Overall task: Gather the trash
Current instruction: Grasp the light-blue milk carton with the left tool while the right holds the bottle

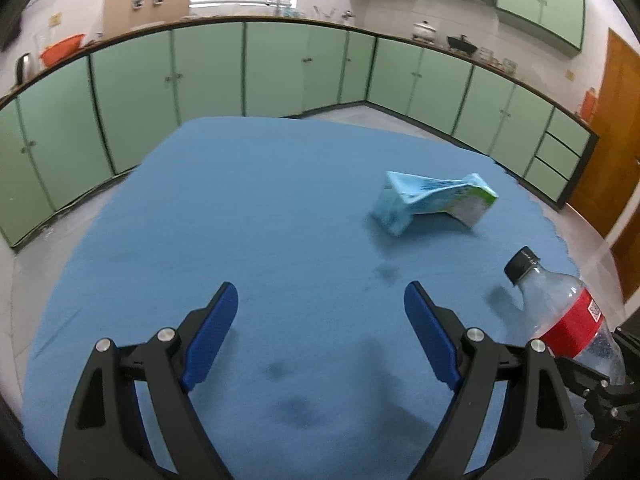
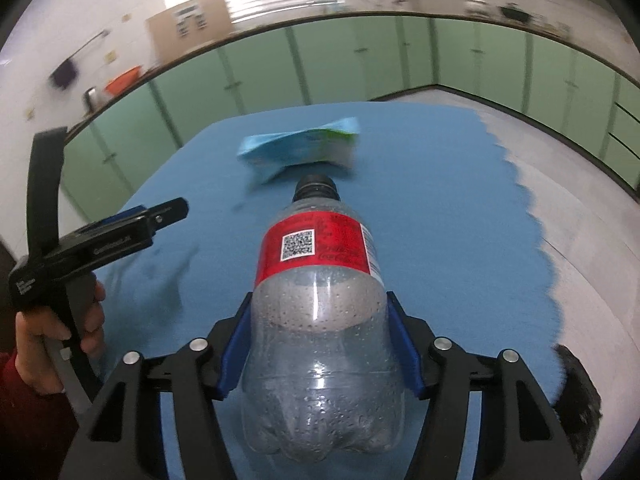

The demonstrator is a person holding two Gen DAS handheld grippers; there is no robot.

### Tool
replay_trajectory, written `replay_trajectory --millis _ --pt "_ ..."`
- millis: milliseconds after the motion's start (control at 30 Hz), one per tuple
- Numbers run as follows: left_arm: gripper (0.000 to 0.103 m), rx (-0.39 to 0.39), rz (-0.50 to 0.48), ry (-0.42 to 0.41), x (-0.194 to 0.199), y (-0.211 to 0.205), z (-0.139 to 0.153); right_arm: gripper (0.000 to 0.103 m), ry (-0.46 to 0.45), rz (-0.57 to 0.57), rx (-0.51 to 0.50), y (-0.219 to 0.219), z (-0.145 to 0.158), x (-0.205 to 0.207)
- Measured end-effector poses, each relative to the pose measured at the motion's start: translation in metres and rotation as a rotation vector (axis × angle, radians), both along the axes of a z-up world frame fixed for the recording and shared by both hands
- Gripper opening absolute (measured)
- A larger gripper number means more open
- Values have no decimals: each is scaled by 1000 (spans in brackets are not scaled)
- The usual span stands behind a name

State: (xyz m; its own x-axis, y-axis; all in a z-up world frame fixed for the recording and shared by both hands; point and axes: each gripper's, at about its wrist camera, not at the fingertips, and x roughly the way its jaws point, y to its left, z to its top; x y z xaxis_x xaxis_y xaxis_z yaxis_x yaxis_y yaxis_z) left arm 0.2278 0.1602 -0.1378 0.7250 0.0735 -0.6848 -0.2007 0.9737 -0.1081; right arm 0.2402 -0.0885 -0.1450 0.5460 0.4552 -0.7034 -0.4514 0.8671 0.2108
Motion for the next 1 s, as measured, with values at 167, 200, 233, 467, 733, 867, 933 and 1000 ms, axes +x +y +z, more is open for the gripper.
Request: replay_trajectory --millis 167,200,233,467,733,867,933,1000 --pt "79 -22 -44 17 36 -15 -7 62 -8 -69 -20 -15 -1 22" --pt "75 -37 -51 24 43 -16 -9 62 -16 -77 -32 -15 -1 26" --pt "73 -50 -55 27 48 -16 -11 62 -21 -82 -39 -15 -1 29" --pt "54 -99 -77 33 79 -18 -16 62 -18 -125 -37 -15 -3 58" --pt "28 -146 -162 33 88 -27 -21 62 -25 -130 -54 -13 -6 64" --pt "28 -185 -230 31 82 -40 -24 62 -26 -146 -50 -13 -6 64" --pt "32 -181 -249 37 76 -46 -26 62 -27 -153 -50 -13 -6 64" --pt "45 -147 -230 35 71 -46 -27 62 -27 -164 -48 -13 -6 66"
